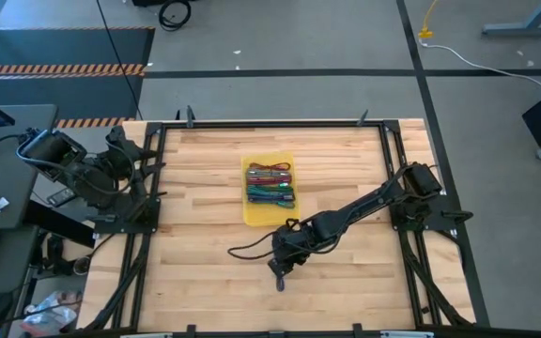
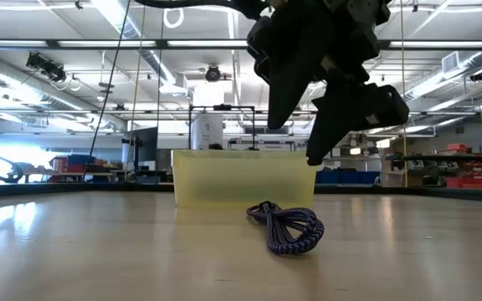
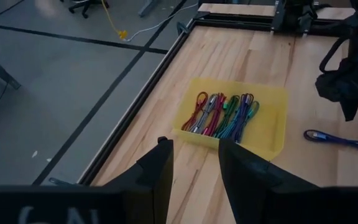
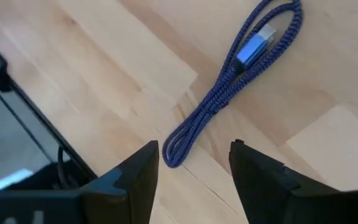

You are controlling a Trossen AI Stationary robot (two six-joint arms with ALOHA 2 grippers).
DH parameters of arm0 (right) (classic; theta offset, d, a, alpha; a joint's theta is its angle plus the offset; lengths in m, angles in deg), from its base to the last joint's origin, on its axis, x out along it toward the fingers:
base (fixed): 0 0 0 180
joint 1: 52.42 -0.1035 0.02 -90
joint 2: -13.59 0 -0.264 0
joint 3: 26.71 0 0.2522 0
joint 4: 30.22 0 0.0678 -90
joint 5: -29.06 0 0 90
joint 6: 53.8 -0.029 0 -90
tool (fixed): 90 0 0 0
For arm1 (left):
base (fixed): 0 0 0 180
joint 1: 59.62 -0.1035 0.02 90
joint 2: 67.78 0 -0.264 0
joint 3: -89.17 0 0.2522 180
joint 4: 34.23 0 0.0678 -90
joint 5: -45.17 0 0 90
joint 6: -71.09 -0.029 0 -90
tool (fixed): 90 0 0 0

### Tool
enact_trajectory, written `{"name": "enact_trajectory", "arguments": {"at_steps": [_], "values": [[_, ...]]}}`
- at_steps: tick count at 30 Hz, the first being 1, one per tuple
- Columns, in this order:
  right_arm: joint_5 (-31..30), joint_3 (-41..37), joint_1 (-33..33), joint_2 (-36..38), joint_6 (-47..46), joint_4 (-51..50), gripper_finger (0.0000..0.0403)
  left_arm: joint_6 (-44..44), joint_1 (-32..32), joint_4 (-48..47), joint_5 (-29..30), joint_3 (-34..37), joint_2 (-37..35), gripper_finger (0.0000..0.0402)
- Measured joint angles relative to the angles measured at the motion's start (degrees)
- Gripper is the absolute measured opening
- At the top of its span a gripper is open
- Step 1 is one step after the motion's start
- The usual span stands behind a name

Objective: Pick and place USB-C Cables
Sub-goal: Put the dark blue charger cable into the yellow bin

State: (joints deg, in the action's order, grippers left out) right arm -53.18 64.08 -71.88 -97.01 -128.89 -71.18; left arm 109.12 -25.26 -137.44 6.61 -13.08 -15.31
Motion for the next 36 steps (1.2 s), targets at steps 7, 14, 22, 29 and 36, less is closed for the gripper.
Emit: {"name": "enact_trajectory", "arguments": {"at_steps": [7, 14, 22, 29, 36], "values": [[-4.9, 0.0, 0.0, 0.0, -4.0, 0.1, 0.0188, -0.9, 0.0, -0.6, 0.0, 0.0, 0.0, 0.0134], [-4.8, 0.1, 0.0, -2.6, -4.9, 2.6, 0.0185, -1.8, 0.0, -0.5, 0.0, 0.0, 0.0, 0.0134], [1.5, 0.2, 0.0, -9.0, -5.5, 11.2, 0.0185, -1.8, 0.0, -0.5, 0.0, 0.0, 0.0, 0.0134], [2.2, 0.4, 0.0, -11.2, -6.8, 12.6, 0.0181, -1.8, 0.0, -0.6, -0.1, 0.0, 0.0, 0.0134], [1.8, 0.3, 0.0, -11.5, -7.5, 10.8, 0.0124, -1.8, 0.0, -0.6, -0.2, 0.0, 0.0, 0.0134]]}}
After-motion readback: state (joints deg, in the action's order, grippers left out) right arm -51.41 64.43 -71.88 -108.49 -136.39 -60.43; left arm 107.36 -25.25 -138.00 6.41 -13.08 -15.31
